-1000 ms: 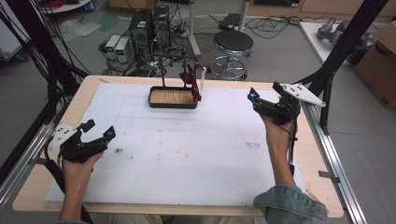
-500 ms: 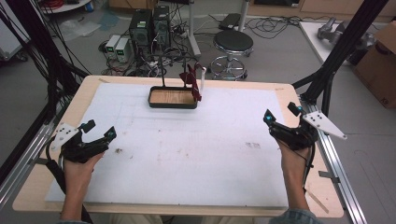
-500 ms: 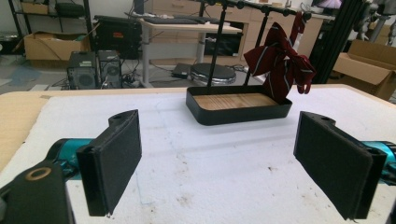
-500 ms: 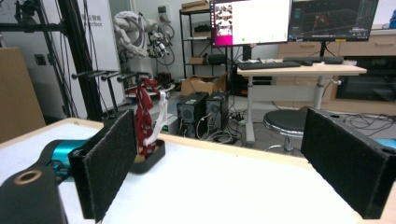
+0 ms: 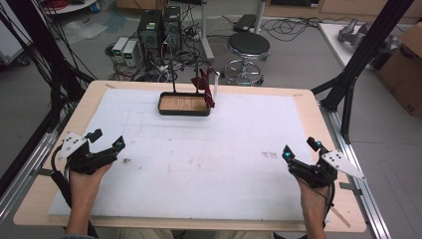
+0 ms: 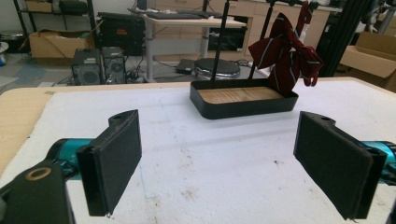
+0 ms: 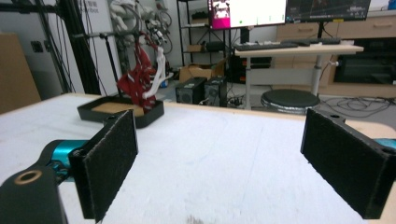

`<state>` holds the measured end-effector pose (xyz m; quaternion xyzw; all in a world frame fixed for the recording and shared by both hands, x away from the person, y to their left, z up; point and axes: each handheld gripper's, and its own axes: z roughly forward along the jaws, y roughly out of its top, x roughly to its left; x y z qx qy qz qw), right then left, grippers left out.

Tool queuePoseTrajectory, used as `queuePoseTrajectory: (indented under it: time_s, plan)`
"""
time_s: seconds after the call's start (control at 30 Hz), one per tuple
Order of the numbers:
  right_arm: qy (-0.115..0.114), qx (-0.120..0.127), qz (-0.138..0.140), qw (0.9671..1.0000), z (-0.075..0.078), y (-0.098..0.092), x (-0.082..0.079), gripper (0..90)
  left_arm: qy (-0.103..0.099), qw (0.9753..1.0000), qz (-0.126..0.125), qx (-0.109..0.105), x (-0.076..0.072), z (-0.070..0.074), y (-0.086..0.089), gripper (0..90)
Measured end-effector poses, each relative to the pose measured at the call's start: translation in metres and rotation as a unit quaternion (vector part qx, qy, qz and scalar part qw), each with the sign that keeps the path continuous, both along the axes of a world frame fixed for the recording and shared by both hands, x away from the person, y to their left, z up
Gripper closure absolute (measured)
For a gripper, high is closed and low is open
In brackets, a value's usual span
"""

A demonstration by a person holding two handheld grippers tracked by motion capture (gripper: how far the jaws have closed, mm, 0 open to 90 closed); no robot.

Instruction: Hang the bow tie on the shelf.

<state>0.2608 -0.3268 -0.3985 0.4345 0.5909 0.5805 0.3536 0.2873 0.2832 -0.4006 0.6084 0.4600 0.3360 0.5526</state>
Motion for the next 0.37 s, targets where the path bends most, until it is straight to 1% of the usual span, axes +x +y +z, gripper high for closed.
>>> queuePoseTrajectory:
  time_s: [0.13, 0.37]
  plan:
    - [0.007, -0.003, 0.002, 1.0, -0.0087, -0.0002, -0.0015, 10.1, 0.002, 1.0, 0.0, 0.004, 0.0, -0.0008, -0.0008, 15.5]
    - [0.008, -0.006, 0.008, 0.9999, -0.0095, 0.0013, -0.0017, 10.1, 0.004, 1.0, 0.003, 0.008, -0.0014, -0.0016, 0.0003, 15.5]
